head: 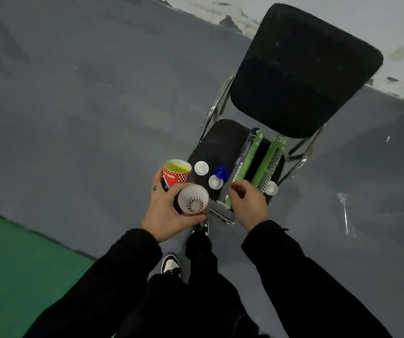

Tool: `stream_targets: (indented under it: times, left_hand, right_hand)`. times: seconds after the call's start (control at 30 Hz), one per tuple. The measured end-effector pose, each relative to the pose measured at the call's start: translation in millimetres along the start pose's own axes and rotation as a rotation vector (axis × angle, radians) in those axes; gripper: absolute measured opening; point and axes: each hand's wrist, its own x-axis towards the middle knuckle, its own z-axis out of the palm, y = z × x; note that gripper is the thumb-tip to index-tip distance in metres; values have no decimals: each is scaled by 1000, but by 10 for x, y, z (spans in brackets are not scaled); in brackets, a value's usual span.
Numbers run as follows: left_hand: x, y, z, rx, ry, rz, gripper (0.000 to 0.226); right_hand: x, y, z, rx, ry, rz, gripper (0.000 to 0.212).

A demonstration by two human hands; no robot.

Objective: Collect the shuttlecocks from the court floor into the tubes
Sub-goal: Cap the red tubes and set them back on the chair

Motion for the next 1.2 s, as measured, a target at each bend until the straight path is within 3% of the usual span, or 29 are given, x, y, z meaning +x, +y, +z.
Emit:
stream_targets:
  times: [0.2, 0.33, 0.47, 0.63, 0.73, 0.83, 0.93, 1.0, 1.2]
  left_hand:
    - [750, -492, 133, 47, 22, -148, 72]
    - [1116, -859, 186, 81, 71, -185, 76]
    - [1441, -1200, 231, 83, 48, -203, 75]
    - [1584, -1459, 211, 126, 4, -170, 76]
    - [1598, -1525, 198, 138, 3, -142, 75]
    - [1624, -1517, 192, 172, -28, -154, 75]
    - [1710, -1399, 217, 208, -123, -121, 74]
    - [1762, -1311, 262, 216, -183, -16, 74]
    - [1872, -1172, 332, 284, -270, 187, 83]
  right_hand:
    - [1193, 206, 616, -162, -124, 37, 21]
    - [1766, 329, 1176, -326, -212, -82, 28]
    - [2203, 557, 1750, -665, -254, -253, 36]
    - [2401, 839, 2100, -1010, -227, -412, 27]
    - [2441, 777, 2030, -886, -195, -432, 19]
    - [2284, 435, 1713, -279, -42, -336, 15]
    - [2035, -58, 1298, 42, 27, -455, 11]
    - [1978, -306, 1050, 69, -51, -531, 9]
    - [2035, -486, 708, -281, -308, -667, 9]
